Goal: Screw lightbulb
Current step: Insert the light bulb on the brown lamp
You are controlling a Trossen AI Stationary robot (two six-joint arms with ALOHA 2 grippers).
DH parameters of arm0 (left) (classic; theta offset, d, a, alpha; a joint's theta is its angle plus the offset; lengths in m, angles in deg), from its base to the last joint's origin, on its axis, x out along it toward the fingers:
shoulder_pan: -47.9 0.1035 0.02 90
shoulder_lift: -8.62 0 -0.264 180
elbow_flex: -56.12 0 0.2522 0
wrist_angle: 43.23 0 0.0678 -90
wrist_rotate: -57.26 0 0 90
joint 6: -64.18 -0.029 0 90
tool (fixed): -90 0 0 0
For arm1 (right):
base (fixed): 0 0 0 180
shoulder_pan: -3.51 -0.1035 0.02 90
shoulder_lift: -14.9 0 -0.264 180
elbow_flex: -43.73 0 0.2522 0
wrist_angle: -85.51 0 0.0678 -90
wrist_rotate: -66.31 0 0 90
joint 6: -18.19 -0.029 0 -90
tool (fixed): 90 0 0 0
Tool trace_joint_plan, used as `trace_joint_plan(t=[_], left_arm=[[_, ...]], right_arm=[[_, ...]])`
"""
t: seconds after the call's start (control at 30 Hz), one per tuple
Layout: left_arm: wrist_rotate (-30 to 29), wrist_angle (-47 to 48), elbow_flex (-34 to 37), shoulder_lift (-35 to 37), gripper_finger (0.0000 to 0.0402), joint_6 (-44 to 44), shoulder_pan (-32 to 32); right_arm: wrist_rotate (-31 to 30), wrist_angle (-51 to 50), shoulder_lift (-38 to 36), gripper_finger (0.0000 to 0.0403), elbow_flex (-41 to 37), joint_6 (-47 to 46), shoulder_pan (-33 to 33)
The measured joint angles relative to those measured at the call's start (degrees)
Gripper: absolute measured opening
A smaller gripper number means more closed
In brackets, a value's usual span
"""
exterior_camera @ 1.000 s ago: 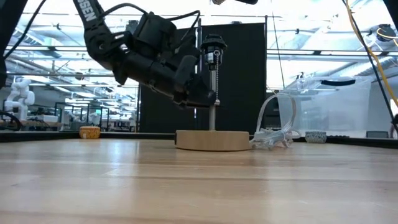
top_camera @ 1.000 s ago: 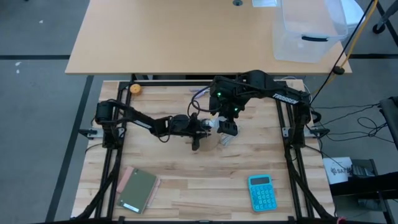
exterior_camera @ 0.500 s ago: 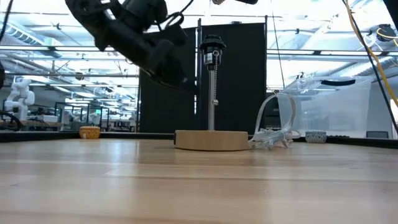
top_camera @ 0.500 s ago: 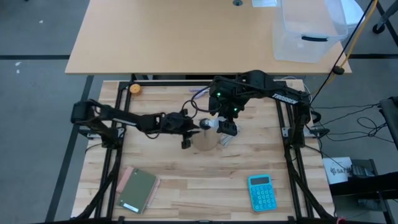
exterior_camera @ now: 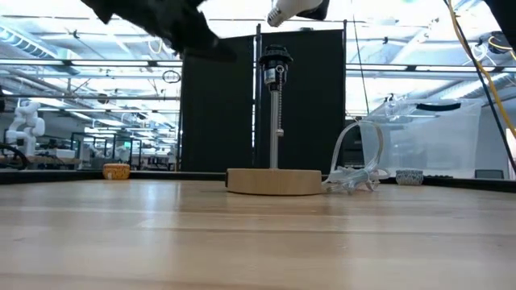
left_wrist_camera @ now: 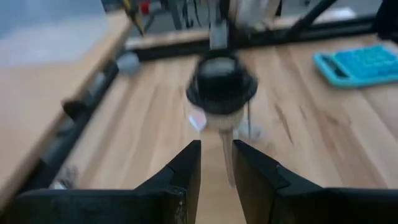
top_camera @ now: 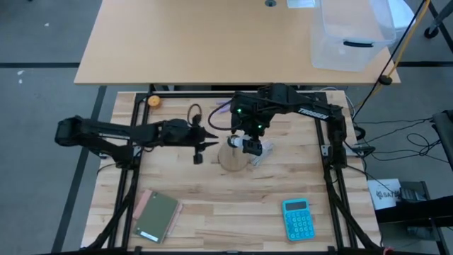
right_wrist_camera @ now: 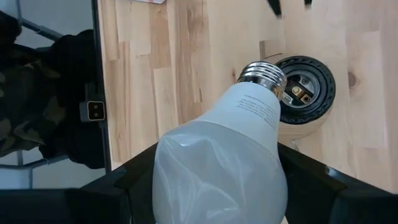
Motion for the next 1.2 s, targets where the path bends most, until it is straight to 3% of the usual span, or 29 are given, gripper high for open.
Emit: trace_joint_plan(t=[0.17,0.67,0.77,1.03,1.2], left_arm=[[0.04,-3.86,-0.02,2.88,0.0095,-4.45,0.00],[2.71,-13.38,-0.93,0.29,0.0100,-8.05,0.08],[1.44,-12.48,-2.78,0.35,0.0124,-8.18,0.23],[0.18,-5.93,-7.77,-4.36,0.0237,-11.00,0.28],[-0.28,-5.27,-11.45,-8.93,0.0260,-12.29,0.01]], right_arm=[[0.01,-0.03,0.29,0.0249,-0.04,-0.86,1.23],[-0.02,0.00,0.29,0.0249,-0.02,-2.16,3.21],[-0.02,0.01,0.56,0.0249,0.02,-2.26,3.21],[-0.04,-0.04,1.05,0.0249,0.07,-2.27,3.21],[-0.04,0.01,1.05,0.0249,0.07,-2.29,3.21]])
